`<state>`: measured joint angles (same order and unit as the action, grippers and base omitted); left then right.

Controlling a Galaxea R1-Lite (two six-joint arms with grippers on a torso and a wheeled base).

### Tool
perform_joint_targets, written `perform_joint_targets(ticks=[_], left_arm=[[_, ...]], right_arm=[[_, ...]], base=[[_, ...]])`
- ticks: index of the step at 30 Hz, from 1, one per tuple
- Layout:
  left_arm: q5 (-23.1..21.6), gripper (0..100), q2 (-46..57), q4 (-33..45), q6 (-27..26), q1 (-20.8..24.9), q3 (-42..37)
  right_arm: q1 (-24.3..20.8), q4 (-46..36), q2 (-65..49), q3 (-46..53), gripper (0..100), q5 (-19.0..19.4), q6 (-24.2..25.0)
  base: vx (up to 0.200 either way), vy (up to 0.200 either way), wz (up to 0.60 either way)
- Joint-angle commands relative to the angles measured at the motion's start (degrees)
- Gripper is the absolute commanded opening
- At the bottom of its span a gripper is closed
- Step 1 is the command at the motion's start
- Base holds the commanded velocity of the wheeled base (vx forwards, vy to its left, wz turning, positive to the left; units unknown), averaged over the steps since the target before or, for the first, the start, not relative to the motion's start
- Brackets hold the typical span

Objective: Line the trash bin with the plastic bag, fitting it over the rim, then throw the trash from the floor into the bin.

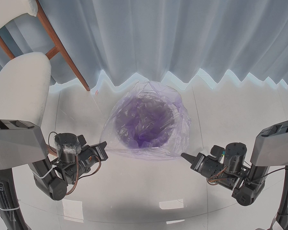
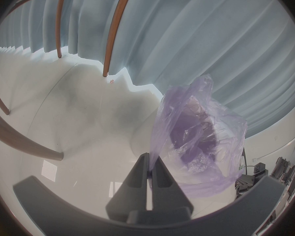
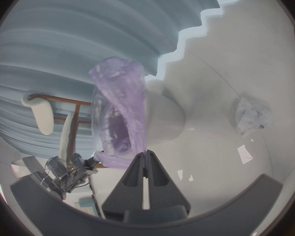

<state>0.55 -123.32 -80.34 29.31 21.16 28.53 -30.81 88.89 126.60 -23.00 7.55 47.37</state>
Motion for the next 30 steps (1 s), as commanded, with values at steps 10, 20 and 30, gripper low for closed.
perform_joint_targets(ticks=[10,20,30], left_arm=[[1.7,0,-14.1,-8.2,-1.2,-0.2,0.2],[1.7,0,-15.3,-8.2,-1.6,-1.7,0.7],[6.4,0,-15.7,-8.3,-1.4,-2.0,5.8]], right_arm=[[0.0,1.1,8.1,-1.6,0,-0.2,-0.8],[-0.3,1.1,12.2,-4.2,0,-1.2,-0.7],[0.7,1.1,11.9,-7.8,0,-4.3,-0.4]], base=[[0.0,0.0,0.0],[0.0,0.0,0.0],[0.0,0.0,0.0]])
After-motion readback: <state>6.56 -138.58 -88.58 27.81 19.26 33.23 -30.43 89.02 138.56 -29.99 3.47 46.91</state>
